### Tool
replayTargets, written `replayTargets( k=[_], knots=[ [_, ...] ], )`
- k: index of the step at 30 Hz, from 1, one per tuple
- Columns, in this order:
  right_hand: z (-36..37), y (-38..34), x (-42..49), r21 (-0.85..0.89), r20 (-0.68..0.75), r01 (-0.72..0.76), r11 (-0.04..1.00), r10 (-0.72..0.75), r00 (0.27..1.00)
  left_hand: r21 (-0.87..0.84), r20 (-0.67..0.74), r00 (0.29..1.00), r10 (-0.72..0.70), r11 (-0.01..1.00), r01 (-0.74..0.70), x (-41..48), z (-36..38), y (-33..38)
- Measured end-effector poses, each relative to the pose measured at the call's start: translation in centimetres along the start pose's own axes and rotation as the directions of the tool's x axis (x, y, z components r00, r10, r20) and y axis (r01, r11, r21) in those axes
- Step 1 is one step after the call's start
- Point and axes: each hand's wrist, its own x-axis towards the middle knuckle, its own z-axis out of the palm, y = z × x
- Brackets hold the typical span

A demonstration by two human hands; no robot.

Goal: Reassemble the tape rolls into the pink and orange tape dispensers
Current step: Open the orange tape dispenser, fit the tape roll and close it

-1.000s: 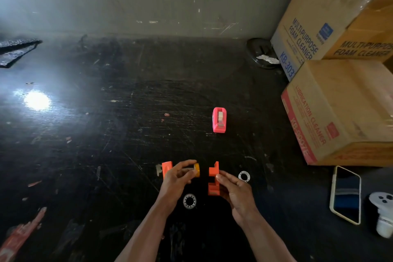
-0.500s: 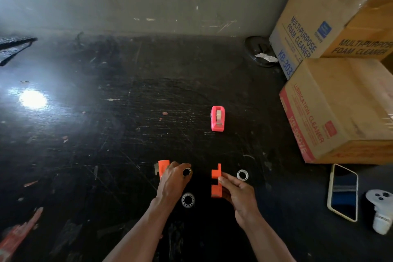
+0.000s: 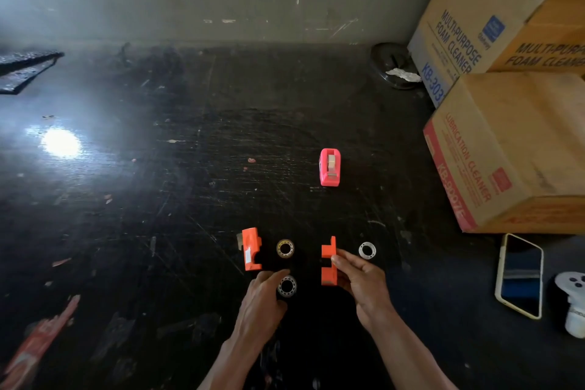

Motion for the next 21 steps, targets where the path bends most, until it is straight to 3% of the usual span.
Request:
replayTargets(
  k=[3,10,15,21],
  knots=[
    [-0.1,0.1,-0.3,-0.021,0.003,0.000,1.000,0.000,1.000,0.033,0.047,0.999,0.022,0.999,-0.024,-0.5,0.6,-0.4],
    [-0.5,0.5,-0.7,-0.016,0.011,-0.013,1.000,0.013,1.000,0.024,-0.016,0.997,0.081,0.996,-0.080,0.5,0.9,-0.1],
    [-1.1,0.7,-0.5,-0.007,-0.009,-0.016,1.000,0.016,1.000,-0.310,-0.024,0.999,0.026,0.950,-0.032,1.2,0.1,1.3],
    [-0.7,0.5,-0.2,-0.009,0.000,-0.003,1.000,0.003,1.000,-0.671,0.077,0.996,-0.037,0.737,0.079,1.7,-1.6,4.4]
  ],
)
